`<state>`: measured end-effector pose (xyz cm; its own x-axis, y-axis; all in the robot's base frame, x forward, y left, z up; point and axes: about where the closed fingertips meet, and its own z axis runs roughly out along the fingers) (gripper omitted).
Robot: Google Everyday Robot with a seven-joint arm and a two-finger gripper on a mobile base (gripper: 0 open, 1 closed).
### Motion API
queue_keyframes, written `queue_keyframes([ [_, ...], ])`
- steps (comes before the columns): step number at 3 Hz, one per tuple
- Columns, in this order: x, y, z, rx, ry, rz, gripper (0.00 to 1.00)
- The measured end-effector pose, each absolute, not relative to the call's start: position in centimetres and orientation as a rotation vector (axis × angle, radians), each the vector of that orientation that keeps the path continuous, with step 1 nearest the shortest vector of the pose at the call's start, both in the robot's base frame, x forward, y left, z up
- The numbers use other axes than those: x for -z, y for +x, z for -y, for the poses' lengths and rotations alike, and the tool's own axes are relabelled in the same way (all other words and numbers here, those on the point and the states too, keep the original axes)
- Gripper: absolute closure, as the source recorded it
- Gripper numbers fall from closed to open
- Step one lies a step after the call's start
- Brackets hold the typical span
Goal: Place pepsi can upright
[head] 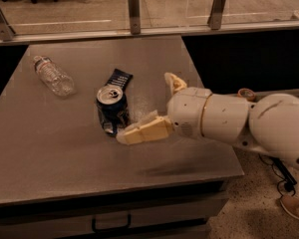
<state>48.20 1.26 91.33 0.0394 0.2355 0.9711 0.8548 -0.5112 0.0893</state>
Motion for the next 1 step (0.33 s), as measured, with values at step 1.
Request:
queue_keyframes([
  [1, -92.13, 46.84, 3.8, 1.547, -2.018, 1.045, 0.0],
])
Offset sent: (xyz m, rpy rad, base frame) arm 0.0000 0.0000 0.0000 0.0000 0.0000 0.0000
